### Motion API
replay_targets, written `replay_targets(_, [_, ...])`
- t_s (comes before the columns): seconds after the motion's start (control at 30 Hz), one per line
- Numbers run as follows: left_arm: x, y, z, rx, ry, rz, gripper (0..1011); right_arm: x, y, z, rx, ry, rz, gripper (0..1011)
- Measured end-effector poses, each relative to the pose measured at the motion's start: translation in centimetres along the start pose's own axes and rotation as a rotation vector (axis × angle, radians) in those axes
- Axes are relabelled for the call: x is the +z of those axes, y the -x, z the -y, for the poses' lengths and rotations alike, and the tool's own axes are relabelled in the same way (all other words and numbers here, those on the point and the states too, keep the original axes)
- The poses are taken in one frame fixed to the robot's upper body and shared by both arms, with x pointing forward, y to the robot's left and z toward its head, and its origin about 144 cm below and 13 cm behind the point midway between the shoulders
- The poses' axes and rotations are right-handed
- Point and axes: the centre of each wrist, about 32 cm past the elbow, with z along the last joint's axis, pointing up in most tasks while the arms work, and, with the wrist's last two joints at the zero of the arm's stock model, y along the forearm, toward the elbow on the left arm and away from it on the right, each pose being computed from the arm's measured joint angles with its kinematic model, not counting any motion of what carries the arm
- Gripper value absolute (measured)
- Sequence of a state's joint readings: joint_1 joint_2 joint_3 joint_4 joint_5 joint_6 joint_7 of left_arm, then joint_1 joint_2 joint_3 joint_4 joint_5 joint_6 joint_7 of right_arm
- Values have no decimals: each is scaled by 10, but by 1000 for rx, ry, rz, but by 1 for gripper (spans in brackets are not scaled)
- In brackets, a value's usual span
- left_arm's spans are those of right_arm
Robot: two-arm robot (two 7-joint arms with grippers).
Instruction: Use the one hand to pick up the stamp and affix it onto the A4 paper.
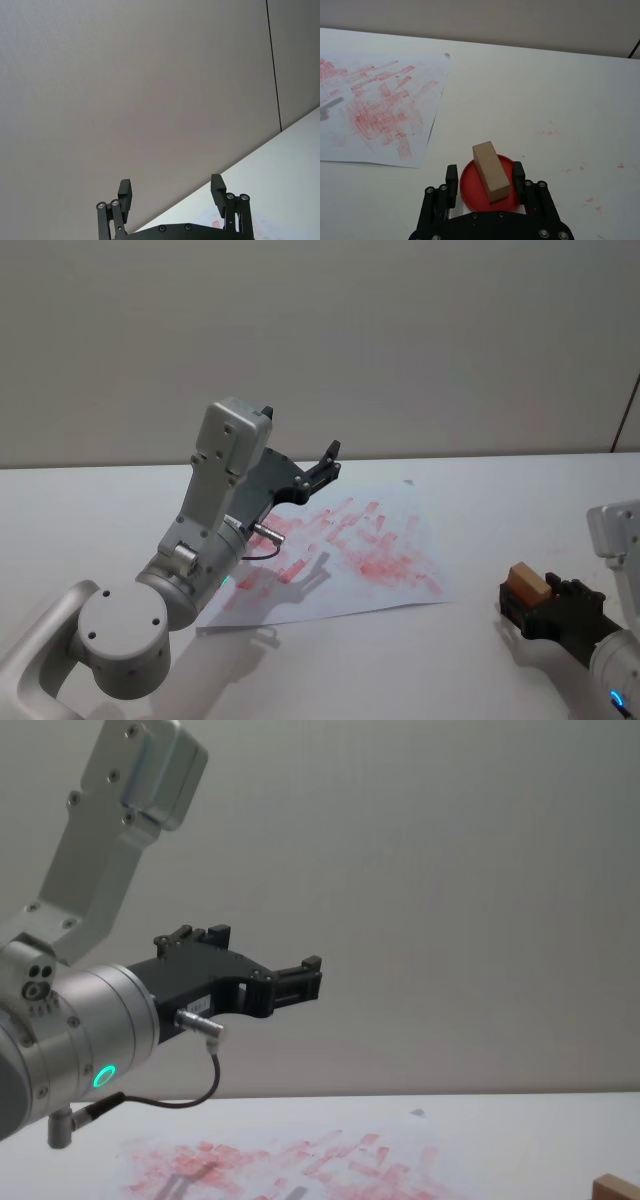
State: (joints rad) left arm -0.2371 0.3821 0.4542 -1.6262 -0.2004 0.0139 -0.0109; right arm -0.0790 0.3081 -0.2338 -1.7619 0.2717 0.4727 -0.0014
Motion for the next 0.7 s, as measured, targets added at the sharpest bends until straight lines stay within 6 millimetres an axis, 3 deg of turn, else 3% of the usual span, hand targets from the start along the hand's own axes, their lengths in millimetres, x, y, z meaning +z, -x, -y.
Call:
replay_targets(0.07, [0, 0, 0, 0, 0, 0, 1001, 0, 0, 0, 1, 1, 0, 626])
replay_targets(0.23, [0, 0, 0, 0, 0, 0, 1001, 0, 0, -1, 2, 4, 0, 476])
replay_targets(0.3, [0, 0, 0, 0, 0, 0, 1001, 0, 0, -1, 3, 5, 0, 361])
replay_targets(0.47, [0, 0, 0, 0, 0, 0, 1001, 0, 0, -2, 4, 7, 1, 233])
replay_targets(0.7, [0, 0, 0, 0, 0, 0, 1001, 0, 0, -2, 6, 8, 1, 216])
